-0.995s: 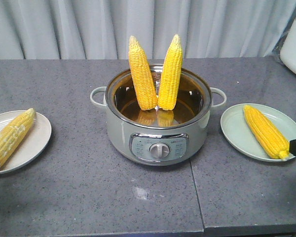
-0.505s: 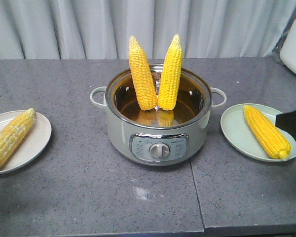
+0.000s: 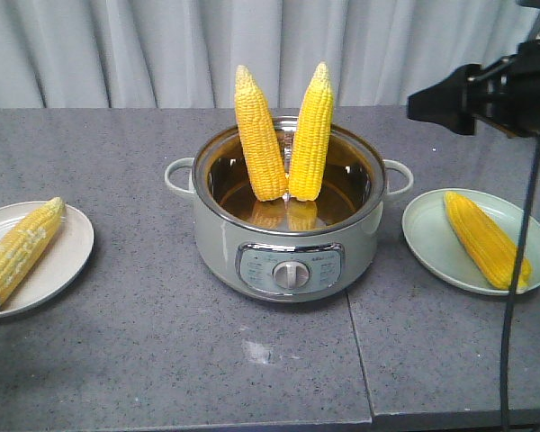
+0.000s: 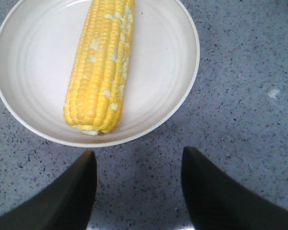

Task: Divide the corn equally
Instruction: 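Lower the right gripper into the pot and grasp a yellow cob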

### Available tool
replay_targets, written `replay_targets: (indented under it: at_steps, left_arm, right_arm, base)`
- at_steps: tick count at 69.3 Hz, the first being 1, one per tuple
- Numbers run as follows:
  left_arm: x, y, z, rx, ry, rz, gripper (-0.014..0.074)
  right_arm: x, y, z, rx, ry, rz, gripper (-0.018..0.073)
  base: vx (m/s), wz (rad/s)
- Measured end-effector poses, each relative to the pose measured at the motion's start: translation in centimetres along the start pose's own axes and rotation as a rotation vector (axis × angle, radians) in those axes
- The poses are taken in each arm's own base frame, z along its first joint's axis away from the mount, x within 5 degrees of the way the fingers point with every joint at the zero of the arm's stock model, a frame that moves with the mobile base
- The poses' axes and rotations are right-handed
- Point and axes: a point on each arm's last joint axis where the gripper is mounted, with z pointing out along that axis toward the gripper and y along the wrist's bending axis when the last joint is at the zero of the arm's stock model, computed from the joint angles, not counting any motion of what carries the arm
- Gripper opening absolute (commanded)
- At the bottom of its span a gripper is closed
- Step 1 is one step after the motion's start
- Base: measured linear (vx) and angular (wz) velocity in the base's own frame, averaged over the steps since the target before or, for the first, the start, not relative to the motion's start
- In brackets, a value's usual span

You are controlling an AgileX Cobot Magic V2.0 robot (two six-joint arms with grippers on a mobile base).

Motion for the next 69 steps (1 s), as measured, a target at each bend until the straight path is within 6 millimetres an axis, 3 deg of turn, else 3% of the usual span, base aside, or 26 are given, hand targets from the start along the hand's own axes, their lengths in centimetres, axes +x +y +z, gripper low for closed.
replay_targets:
  at_steps: [12,26,33,69]
  left_arm:
    - [0.0,0.0,0.0,0.0,0.0,0.0,0.0391]
    - [0.0,0.0,0.0,0.0,0.0,0.0,0.0391]
    - [0.0,0.0,0.0,0.0,0.0,0.0,0.0391]
    - [0.0,0.0,0.0,0.0,0.0,0.0,0.0391]
  right_arm:
    - [-1.5,1.5,4.8,-0.032,0.034,-0.01,0.0431]
    - [-1.1,3.3,10.7,-0.041,0.148,-0.041,0.0431]
    - [-0.9,3.7,12.6,-0.035,0.18,-0.03,0.0431]
    - [0.1,2.2,15.9,0.08,0.22,0.074,0.0431]
  base:
    - [0.0,0.0]
    - [0.0,0.0]
    - [0.0,0.0]
    - [0.0,0.0]
